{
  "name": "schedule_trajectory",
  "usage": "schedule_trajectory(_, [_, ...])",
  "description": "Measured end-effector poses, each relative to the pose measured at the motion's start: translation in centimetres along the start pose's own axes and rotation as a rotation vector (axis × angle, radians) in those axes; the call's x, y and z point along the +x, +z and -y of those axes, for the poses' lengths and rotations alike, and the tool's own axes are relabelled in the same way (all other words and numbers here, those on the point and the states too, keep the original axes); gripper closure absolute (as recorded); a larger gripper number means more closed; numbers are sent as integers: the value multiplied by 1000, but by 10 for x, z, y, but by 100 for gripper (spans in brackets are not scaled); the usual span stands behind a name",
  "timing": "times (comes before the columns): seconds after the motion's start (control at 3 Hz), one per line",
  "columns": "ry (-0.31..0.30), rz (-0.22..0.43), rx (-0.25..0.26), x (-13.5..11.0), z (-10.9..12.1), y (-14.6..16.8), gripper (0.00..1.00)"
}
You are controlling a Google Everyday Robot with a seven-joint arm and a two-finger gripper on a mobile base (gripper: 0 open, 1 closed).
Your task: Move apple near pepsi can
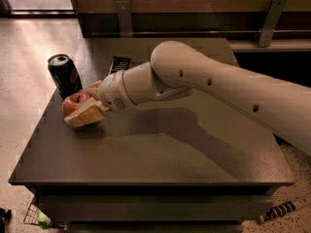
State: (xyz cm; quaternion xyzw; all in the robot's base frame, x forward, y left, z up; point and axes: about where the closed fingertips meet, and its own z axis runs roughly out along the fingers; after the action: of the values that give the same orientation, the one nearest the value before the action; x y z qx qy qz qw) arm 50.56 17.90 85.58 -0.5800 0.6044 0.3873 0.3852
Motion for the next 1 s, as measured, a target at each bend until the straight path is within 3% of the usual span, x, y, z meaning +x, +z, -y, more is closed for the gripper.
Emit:
schedule_trajectory(0.67, [-86,30,-25,-9,-10,30,100])
schedule_trajectory(1.0, [-95,33,-26,-10,-12,32,86])
